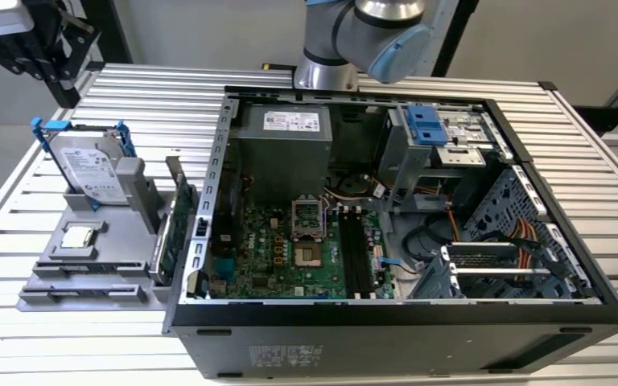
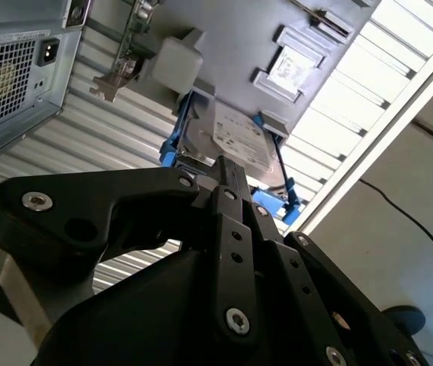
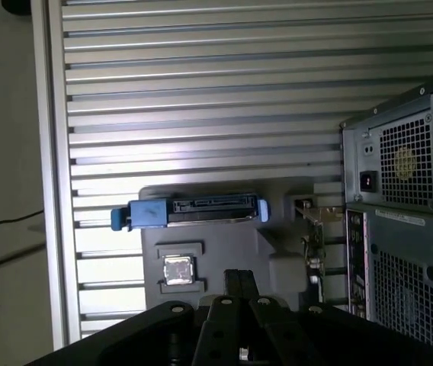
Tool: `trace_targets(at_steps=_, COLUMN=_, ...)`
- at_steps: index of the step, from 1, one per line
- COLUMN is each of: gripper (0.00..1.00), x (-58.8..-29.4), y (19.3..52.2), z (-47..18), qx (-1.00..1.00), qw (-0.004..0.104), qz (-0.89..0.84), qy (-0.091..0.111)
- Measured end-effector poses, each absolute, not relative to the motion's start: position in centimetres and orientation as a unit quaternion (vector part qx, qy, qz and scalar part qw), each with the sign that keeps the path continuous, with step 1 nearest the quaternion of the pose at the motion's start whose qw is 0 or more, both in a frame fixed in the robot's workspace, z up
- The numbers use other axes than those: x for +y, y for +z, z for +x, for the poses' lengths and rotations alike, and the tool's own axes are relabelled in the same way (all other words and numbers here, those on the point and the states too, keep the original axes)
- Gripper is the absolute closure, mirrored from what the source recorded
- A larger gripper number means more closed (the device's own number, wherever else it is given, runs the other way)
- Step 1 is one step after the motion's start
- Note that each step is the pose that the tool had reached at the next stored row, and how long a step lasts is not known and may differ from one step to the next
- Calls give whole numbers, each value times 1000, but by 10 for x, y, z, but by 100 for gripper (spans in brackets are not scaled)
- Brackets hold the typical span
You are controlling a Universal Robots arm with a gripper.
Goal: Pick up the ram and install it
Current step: 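Reach for the ram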
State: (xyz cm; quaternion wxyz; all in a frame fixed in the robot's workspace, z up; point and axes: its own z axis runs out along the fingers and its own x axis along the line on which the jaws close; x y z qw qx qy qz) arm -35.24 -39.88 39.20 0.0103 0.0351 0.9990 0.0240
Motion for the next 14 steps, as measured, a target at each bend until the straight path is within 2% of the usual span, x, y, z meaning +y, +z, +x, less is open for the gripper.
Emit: trace_targets(at_steps=14, gripper=100, x=-404, y=392, z=-353, qx=999, qw=10, qz=35, qy=24)
